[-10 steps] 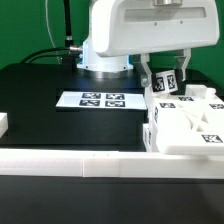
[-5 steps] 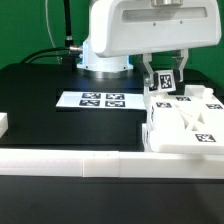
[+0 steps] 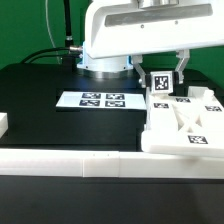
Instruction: Assemble chair
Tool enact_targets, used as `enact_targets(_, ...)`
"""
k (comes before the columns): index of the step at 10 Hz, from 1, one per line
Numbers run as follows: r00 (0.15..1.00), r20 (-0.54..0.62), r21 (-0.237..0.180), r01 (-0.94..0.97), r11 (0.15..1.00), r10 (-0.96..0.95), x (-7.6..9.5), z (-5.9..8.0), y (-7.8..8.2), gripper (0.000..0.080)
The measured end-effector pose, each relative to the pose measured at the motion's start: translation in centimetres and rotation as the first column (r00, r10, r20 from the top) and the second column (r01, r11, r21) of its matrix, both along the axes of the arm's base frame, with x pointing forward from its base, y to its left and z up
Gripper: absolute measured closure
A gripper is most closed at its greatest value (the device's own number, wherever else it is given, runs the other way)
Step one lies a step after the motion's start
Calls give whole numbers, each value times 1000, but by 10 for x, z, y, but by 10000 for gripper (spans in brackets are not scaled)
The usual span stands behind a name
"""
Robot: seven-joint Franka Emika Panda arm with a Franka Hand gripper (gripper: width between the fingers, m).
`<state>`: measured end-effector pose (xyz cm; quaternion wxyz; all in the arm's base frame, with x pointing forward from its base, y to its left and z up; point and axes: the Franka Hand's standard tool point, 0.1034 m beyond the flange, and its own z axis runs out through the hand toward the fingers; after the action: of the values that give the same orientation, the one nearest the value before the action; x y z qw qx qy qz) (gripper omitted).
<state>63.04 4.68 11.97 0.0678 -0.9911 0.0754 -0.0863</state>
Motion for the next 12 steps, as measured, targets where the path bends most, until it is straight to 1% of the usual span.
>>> enact_targets(2, 994, -14, 20, 109, 994, -109, 0, 0, 0, 514)
enact_targets(4, 969, -37, 47, 246, 968, -244, 0, 0, -1, 514)
enact_targets(5, 939, -62, 81, 342, 936, -338, 0, -1, -3, 514)
enact_targets(6, 898, -85, 100, 439, 893, -431, 0, -1, -3, 512)
enact_targets(7, 868, -95, 113, 496, 861, -487, 1, -1, -5, 512)
enact_targets(8, 845, -89, 121, 535, 836, -527, 3, -1, -6, 512)
enact_targets(11, 736, -136, 139, 677, 723, -663, 3, -1, -4, 512)
enact_targets(12, 714, -146, 143, 700, 700, -684, 3, -1, -5, 512)
